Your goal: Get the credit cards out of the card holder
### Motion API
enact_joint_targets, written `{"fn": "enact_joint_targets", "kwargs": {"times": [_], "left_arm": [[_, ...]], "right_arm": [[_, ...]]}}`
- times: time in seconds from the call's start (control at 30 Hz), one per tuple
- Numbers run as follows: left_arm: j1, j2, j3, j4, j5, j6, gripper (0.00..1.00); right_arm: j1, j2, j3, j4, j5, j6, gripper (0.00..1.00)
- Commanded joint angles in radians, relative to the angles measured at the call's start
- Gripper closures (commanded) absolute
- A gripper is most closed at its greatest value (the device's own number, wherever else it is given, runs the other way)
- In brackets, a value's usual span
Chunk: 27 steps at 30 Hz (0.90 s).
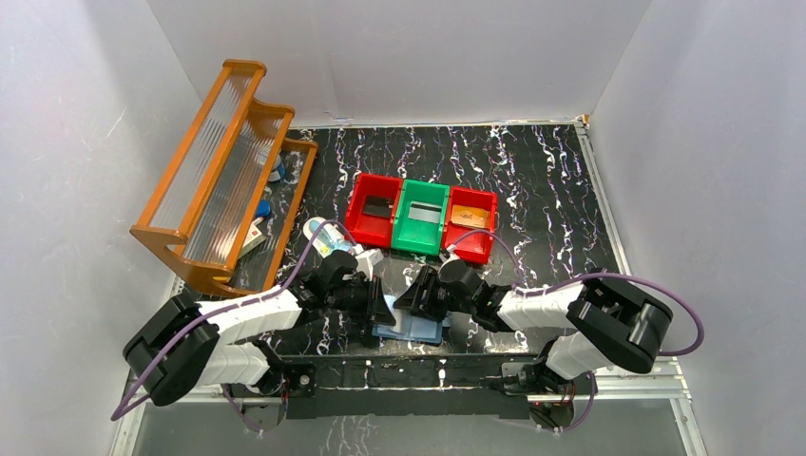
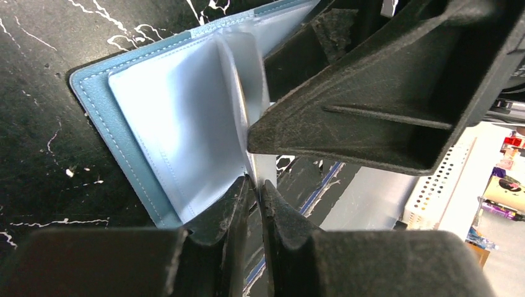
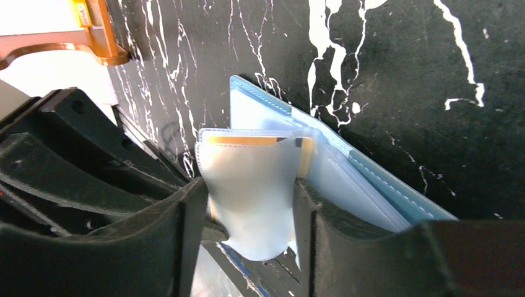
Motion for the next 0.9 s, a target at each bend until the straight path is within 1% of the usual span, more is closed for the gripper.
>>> {"fn": "enact_joint_targets", "kwargs": {"times": [0.0,0.07,0.13,0.2,0.3,0.33,0.4,0.47,0.57,0.73,0.8,0.87], "left_arm": [[-0.002,0.007,0.008,-0.03,-0.026,0.021,0.88],[-0.002,0.01,0.014,-0.036,-0.026,0.025,0.88],[-0.002,0.01,0.016,-0.041,-0.029,0.025,0.88],[-0.002,0.006,0.018,-0.045,-0.032,0.025,0.86],[-0.002,-0.002,0.022,-0.056,-0.041,0.026,0.72],[-0.002,-0.005,0.022,-0.059,-0.044,0.026,0.69],[-0.002,-0.009,0.024,-0.062,-0.049,0.027,0.65],[-0.002,-0.005,0.027,-0.062,-0.047,0.03,0.65],[-0.002,0.026,0.033,-0.063,-0.035,0.037,0.69],[-0.002,0.06,0.044,-0.06,-0.01,0.046,0.81],[-0.003,0.064,0.049,-0.06,-0.003,0.05,0.86],[-0.002,0.065,0.055,-0.06,0.005,0.054,0.9]], "right_arm": [[-0.003,-0.031,-0.005,-0.023,-0.007,-0.039,0.45],[-0.003,-0.034,-0.006,-0.03,-0.003,-0.04,0.52],[-0.003,-0.036,-0.009,-0.03,-0.001,-0.037,0.54],[-0.003,-0.038,-0.014,-0.024,-0.002,-0.037,0.59],[-0.003,-0.042,-0.019,-0.03,0.004,-0.033,0.6],[-0.003,-0.045,-0.021,-0.034,0.008,-0.032,0.6],[-0.003,-0.054,-0.031,-0.033,0.014,-0.026,0.6],[-0.006,-0.07,-0.063,-0.021,0.015,-0.02,0.59],[-0.014,-0.098,-0.116,0.025,0.008,-0.004,0.58],[-0.036,-0.128,-0.197,0.132,-0.011,0.041,0.56],[-0.04,-0.137,-0.206,0.14,-0.012,0.044,0.54],[-0.042,-0.152,-0.201,0.103,-0.007,0.037,0.52]]}}
